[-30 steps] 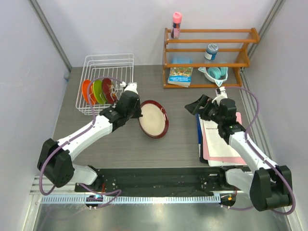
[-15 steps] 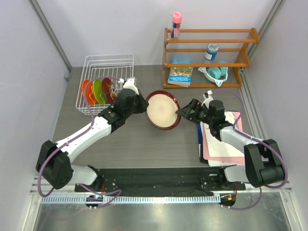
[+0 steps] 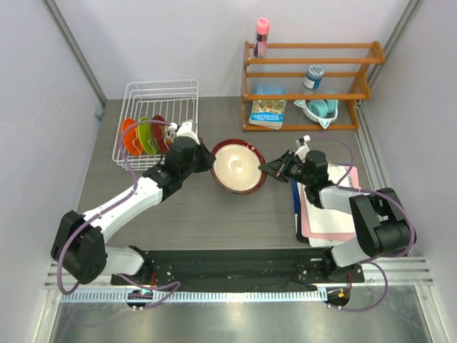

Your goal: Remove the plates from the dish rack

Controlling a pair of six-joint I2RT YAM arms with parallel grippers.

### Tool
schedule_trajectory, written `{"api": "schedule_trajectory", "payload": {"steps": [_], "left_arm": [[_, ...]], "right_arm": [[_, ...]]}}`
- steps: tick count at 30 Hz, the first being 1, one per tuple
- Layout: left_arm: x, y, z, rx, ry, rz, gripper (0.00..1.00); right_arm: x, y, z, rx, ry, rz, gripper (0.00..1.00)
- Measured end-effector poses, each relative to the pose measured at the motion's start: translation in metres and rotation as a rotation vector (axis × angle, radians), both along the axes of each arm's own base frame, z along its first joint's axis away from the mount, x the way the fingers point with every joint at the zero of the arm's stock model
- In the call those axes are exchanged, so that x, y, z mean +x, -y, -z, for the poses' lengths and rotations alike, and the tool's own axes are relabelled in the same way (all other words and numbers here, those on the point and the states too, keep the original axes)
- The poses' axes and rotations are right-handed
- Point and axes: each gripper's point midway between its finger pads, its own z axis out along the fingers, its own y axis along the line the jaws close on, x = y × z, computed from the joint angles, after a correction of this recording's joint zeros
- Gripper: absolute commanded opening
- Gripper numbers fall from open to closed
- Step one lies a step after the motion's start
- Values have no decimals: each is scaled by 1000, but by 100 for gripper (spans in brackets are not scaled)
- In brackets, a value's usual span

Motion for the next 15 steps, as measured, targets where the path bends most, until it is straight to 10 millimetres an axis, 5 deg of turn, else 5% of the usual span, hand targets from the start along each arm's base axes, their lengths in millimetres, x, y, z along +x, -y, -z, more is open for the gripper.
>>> {"api": "schedule_trajectory", "payload": {"steps": [4, 6, 9, 15], "left_arm": [[-2, 3, -7, -15, 30, 15, 83], [-3, 7, -20, -33, 71, 29, 81], [-5, 5, -41, -44, 134, 30, 96], [-1, -29, -71, 34, 260, -94, 99]], "right_arm": [[-1, 4, -3, -37, 16, 26, 1], [-4, 11, 1, -100, 11, 56, 1], [-12, 29, 9, -213, -11, 113, 1], [-20, 67, 22, -407, -44, 217, 1]]}}
